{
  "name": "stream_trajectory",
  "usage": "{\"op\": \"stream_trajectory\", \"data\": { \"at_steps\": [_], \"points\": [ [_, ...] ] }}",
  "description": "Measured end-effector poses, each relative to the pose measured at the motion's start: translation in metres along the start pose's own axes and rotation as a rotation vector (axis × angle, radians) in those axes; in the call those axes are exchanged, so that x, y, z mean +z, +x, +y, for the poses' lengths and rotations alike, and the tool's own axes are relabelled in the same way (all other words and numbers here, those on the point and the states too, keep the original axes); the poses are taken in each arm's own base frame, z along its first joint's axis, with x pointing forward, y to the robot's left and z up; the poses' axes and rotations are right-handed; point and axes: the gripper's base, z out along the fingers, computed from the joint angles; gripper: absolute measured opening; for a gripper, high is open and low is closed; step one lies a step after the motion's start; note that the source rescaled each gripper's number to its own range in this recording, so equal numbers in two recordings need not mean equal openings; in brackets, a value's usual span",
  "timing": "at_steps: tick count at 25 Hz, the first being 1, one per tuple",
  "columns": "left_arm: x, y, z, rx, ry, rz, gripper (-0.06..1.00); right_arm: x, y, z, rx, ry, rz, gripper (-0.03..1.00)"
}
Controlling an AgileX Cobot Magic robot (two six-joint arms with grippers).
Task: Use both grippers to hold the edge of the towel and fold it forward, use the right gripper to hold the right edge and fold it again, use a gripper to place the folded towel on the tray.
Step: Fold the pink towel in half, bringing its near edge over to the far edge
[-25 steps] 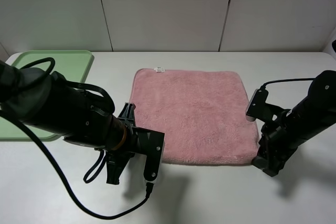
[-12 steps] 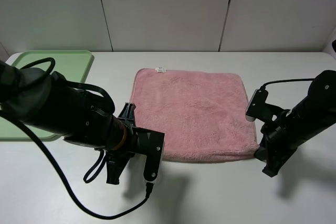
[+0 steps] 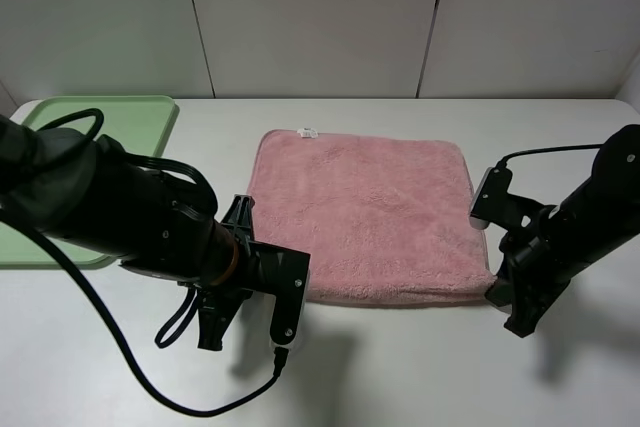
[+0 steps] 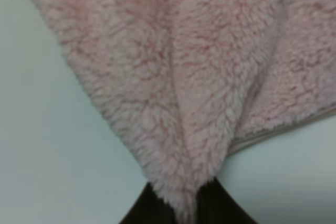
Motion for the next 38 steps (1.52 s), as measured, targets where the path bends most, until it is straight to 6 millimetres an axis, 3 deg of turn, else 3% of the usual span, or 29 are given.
{"op": "stream_trajectory", "data": {
  "at_steps": [5, 13, 20, 25, 33, 38],
  "points": [
    [-0.014, 0.005, 0.003, -0.027, -0.028, 0.025, 0.0, -0.018, -0.003, 0.003, 0.011, 0.023, -0.042, 0.0],
    [-0.051, 0.01, 0.016, -0.104, -0.112, 0.05, 0.0, -0.044, -0.004, 0.011, 0.048, 0.038, -0.101, 0.0],
    [-0.076, 0.002, 0.007, -0.073, -0.132, 0.081, 0.0, -0.064, -0.002, 0.021, 0.08, 0.018, -0.129, 0.0],
    [-0.084, -0.006, -0.002, -0.081, -0.111, 0.113, 0.0, -0.08, 0.001, 0.03, 0.1, 0.009, -0.149, 0.0],
    [-0.094, -0.014, 0.005, -0.193, -0.081, 0.144, 0.0, -0.106, 0.008, 0.045, 0.09, 0.029, -0.198, 0.0],
    [-0.098, -0.02, -0.001, -0.166, -0.075, 0.166, 0.0, -0.116, 0.011, 0.052, 0.106, 0.034, -0.22, 0.0]
  ]
}}
